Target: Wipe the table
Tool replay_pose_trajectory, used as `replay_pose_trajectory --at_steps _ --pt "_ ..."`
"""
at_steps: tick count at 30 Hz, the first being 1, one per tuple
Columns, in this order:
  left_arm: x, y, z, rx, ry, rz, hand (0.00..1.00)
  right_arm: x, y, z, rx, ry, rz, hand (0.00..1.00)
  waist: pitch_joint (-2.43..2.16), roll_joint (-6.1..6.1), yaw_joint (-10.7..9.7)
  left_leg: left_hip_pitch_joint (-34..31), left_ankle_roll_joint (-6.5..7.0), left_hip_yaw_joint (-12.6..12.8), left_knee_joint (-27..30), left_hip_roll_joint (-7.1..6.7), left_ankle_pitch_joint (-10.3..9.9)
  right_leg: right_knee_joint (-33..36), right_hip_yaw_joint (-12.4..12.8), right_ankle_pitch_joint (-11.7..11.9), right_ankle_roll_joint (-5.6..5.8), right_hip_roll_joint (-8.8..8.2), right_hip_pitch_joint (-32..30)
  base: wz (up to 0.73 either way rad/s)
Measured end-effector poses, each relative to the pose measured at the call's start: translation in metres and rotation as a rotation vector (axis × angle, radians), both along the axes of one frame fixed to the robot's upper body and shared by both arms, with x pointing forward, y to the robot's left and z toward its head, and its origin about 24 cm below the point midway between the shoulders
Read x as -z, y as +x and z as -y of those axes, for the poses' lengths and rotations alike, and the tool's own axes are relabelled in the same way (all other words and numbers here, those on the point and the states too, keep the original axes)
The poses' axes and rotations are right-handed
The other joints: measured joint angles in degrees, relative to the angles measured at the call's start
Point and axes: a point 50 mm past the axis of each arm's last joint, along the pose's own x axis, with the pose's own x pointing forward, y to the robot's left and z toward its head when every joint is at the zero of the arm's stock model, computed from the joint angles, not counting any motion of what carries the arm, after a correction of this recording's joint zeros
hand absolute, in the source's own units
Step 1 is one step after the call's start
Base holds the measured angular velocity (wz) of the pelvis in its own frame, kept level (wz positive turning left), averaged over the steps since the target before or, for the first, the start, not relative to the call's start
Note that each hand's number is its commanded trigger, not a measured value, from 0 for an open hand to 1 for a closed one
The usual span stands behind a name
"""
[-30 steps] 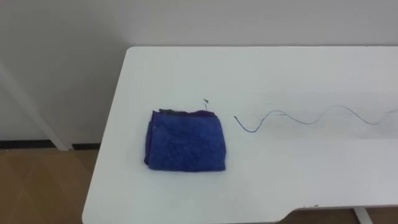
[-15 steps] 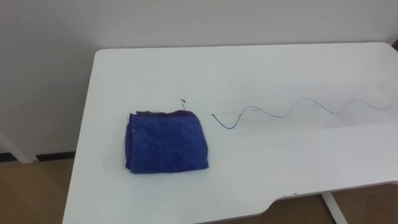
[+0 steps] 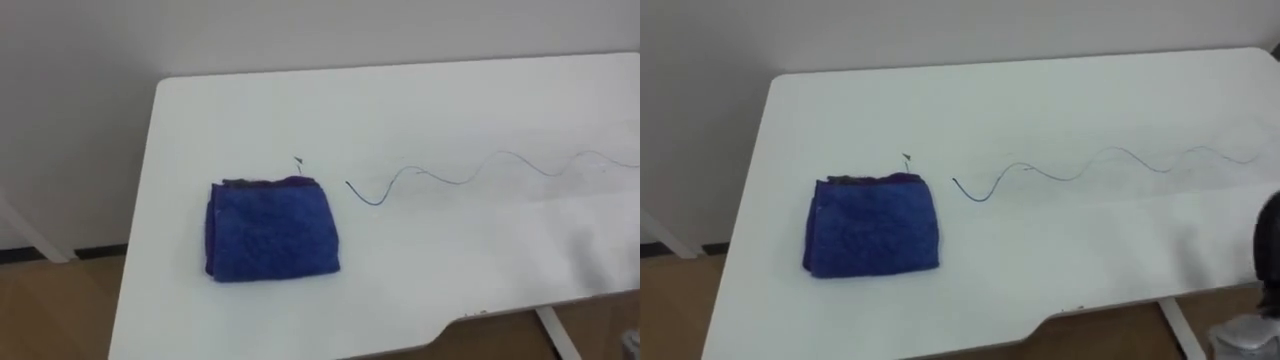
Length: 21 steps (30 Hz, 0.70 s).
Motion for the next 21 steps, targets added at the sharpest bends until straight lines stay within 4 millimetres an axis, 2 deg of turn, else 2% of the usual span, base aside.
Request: replay_pose_trajectory --at_steps 2,3,5,6,8,9,13,16,17,21 --pt "0.001 0.004 0.003 0.028 -0.004 0.008 0.00 -0.024 0.016 -0.012 -0.113 -0.140 0.047 0.00 -0.01 -0.50 0.63 0.14 0.00 -0.14 0.24 0.00 0.00 -0.02 -0.34 0.00 0.00 -0.03 0.42 0.07" --pt "0.001 0.006 0.003 0.030 -0.006 0.013 0.00 -0.028 0.020 -0.016 -0.140 -0.171 0.053 0.00 -0.08 -0.57 1.12 0.21 0.00 -0.03 0.25 0.02 0.00 -0.02 -0.24 0.00 0.00 -0.01 0.42 -0.03" --pt "0.001 0.009 0.005 0.041 -0.010 0.017 0.00 -0.041 0.030 -0.031 -0.239 -0.300 0.051 0.00 -0.04 -1.67 2.46 0.23 0.00 -0.06 0.34 0.09 0.00 -0.05 -0.20 0.08 -0.14 0.09 0.46 -0.07" --pt "0.002 0.010 0.007 0.055 -0.013 0.015 0.00 -0.045 0.034 -0.039 -0.281 -0.351 0.053 0.00 0.13 -1.87 3.05 0.22 0.00 -0.08 0.42 0.11 0.00 -0.12 -0.18 0.14 -0.19 0.10 0.49 0.00" --pt "0.003 0.011 0.009 0.077 -0.020 0.011 0.00 -0.049 0.040 -0.051 -0.342 -0.393 0.062 0.00 -0.13 -2.45 3.83 0.22 0.00 -0.11 0.43 0.08 0.00 -0.12 -0.19 0.18 -0.17 0.07 0.53 0.00" --pt "0.003 0.013 0.011 0.096 -0.026 0.009 0.00 -0.053 0.043 -0.057 -0.371 -0.417 0.076 0.00 -0.10 -2.53 4.67 0.18 0.00 -0.13 0.42 0.03 0.00 -0.13 -0.23 0.23 -0.12 0.00 0.52 0.00" --pt "0.003 0.015 0.012 0.101 -0.030 0.015 0.00 -0.069 0.052 -0.078 -0.463 -0.514 0.133 0.00 0.01 -2.24 5.83 -0.67 0.00 -0.88 0.52 0.06 0.00 -0.16 -0.92 0.26 -0.06 -0.21 -0.01 0.09" --pt "0.004 0.014 0.012 0.100 -0.032 0.011 0.00 -0.085 0.056 -0.099 -0.548 -0.599 0.194 0.00 0.31 -1.59 6.31 -0.92 0.00 -1.29 0.63 -0.10 0.00 -0.15 -1.32 0.27 -0.05 -0.15 -0.01 0.08" --pt "0.004 0.014 0.013 0.100 -0.033 0.012 0.00 -0.088 0.057 -0.106 -0.579 -0.607 0.217 0.00 0.26 -1.49 6.36 -1.08 0.00 -1.37 0.66 -0.08 0.00 -0.21 -1.56 0.27 -0.05 -0.13 0.00 0.11" --pt "0.005 0.015 0.016 0.119 -0.040 0.013 0.00 -0.090 0.059 -0.127 -0.680 -0.608 0.224 0.00 0.23 -0.70 7.61 -1.38 0.00 -1.58 0.75 -0.04 0.00 -0.31 -1.67 0.27 -0.05 -0.07 0.03 0.00"
